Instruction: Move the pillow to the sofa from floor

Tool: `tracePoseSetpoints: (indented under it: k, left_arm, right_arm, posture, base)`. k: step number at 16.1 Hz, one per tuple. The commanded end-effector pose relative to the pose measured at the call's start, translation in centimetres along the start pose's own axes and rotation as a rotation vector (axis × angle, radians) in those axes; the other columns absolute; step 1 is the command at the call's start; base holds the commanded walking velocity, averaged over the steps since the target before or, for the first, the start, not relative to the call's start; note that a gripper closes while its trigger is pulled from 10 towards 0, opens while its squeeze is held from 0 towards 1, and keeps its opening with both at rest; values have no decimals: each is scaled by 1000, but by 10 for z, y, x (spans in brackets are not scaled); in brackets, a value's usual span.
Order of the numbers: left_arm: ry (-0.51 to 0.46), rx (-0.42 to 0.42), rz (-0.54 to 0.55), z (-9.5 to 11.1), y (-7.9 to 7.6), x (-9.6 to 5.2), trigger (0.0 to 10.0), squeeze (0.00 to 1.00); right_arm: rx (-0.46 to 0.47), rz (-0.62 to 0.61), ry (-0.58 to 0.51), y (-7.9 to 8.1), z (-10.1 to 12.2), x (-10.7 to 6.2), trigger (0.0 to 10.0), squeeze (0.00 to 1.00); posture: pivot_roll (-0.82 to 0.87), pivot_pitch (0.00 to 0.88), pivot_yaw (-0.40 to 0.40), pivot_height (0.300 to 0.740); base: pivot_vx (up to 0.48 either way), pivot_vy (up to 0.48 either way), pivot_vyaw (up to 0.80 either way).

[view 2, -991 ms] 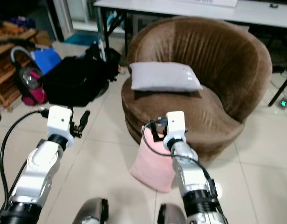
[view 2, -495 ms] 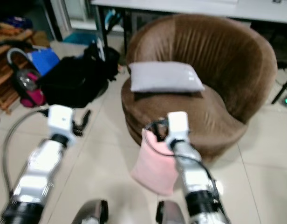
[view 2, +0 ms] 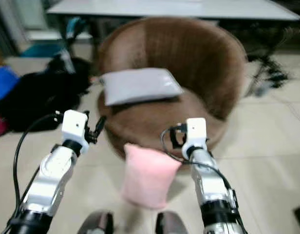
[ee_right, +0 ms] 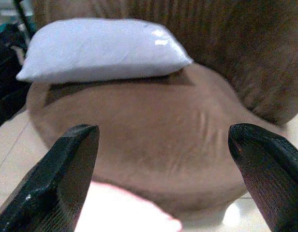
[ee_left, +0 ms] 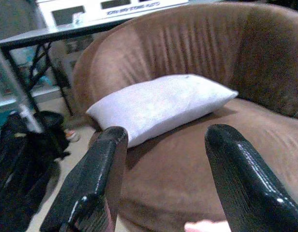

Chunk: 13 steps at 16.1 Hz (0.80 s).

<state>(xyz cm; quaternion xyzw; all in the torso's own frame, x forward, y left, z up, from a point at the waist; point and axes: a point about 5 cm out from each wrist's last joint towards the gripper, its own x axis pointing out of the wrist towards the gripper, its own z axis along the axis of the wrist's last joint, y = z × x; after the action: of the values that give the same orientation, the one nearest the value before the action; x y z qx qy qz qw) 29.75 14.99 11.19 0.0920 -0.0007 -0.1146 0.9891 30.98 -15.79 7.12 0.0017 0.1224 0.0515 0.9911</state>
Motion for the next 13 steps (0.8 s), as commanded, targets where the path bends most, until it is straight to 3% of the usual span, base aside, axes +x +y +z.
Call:
tracePoseSetpoints:
  k: [1, 4, 12, 13]
  left_arm:
    - [5, 4, 21, -1, 8, -2, 10000, 0]
    - [6, 3, 20, -1, 8, -3, 10000, 0]
    - [8, 2, 21, -1, 7, -3, 10000, 0]
    - [8, 2, 20, -1, 7, -3, 10000, 0]
  right_arm:
    - [20, 31, 0, 11, 1, 2, 10000, 0]
    - [18, 31, 0, 11, 1, 1, 10000, 0]
    - [-25, 58, -9, 13, 2, 0, 10000, 0]
    - [-47, 71, -12, 15, 2, 0, 10000, 0]
  posture:
    - [23, 0, 11, 636]
    - [23, 0, 11, 636]
    - [22, 0, 9, 636]
    - [24, 0, 7, 636]
  base:
    - [307, 0, -681]
    - [310, 0, -677]
    - [311, 0, 0]
    - [307, 0, 800]
